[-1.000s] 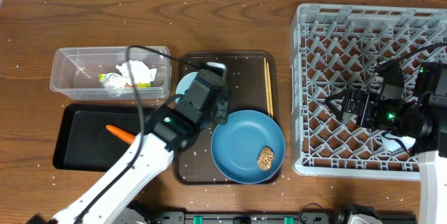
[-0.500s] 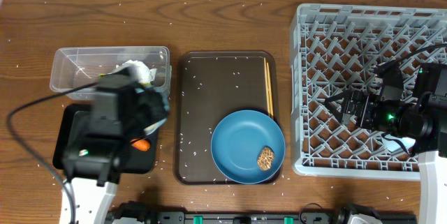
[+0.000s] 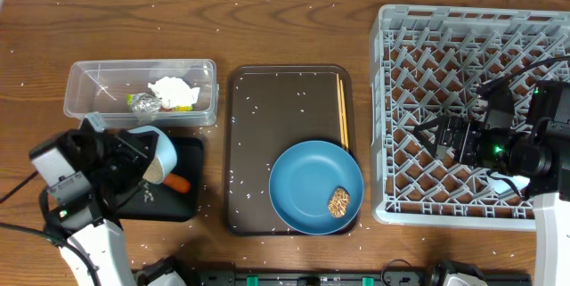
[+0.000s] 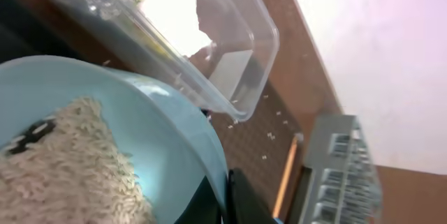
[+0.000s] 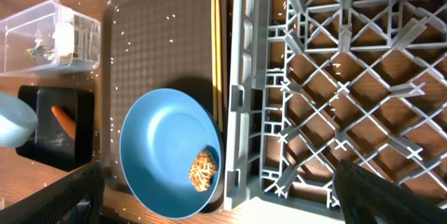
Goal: Sort waste into correct bins and load items into the dishwasher rack
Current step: 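Carry the bowl over the black tray and tip the rice out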
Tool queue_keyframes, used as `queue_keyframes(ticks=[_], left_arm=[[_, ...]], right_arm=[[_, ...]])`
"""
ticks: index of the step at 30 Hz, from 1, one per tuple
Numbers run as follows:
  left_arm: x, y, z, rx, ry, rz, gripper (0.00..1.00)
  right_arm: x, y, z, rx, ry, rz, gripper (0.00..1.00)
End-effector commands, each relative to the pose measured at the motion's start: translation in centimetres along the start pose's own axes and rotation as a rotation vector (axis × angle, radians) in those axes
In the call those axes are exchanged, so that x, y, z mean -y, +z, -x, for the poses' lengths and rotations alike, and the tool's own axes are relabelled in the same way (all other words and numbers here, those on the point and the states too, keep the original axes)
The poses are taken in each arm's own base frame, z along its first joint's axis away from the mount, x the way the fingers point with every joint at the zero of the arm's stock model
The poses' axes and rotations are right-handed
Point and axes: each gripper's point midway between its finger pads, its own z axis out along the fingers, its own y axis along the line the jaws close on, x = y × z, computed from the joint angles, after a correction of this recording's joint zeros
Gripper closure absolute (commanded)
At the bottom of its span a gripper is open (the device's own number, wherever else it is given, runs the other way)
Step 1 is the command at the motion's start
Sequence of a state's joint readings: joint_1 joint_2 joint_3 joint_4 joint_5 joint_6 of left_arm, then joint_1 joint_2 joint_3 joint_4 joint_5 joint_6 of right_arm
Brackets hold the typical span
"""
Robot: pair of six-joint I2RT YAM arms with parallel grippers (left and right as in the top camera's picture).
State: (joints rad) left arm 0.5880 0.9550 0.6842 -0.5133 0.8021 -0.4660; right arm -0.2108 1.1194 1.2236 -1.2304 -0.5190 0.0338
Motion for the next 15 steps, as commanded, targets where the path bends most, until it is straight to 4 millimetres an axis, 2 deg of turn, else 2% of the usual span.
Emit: queue_keyframes(ticks=[1, 6, 11, 15], left_arm=[[1.4, -0.4, -0.7, -0.051, 0.022, -0.183, 0.94], [0.6, -1.6, 0.6, 0.024, 0.057, -0.285, 0.94], [-1.2, -3.5, 2.2, 0.132, 0.070, -0.332, 0.94], [-2.1, -4.8, 2.3, 0.183, 0.066, -0.418, 0.94]], right_arm=[[-0.4, 0.1, 0.0, -0.005, -0.007, 0.008, 0.02], [-0.4, 0.1, 0.0, -0.006, -0.007, 0.008, 0.02], [-0.4, 0.1, 0.1, -0.005, -0.007, 0.008, 0.02], [-0.4, 0.1, 0.0, -0.005, -0.007, 0.008, 0.02]])
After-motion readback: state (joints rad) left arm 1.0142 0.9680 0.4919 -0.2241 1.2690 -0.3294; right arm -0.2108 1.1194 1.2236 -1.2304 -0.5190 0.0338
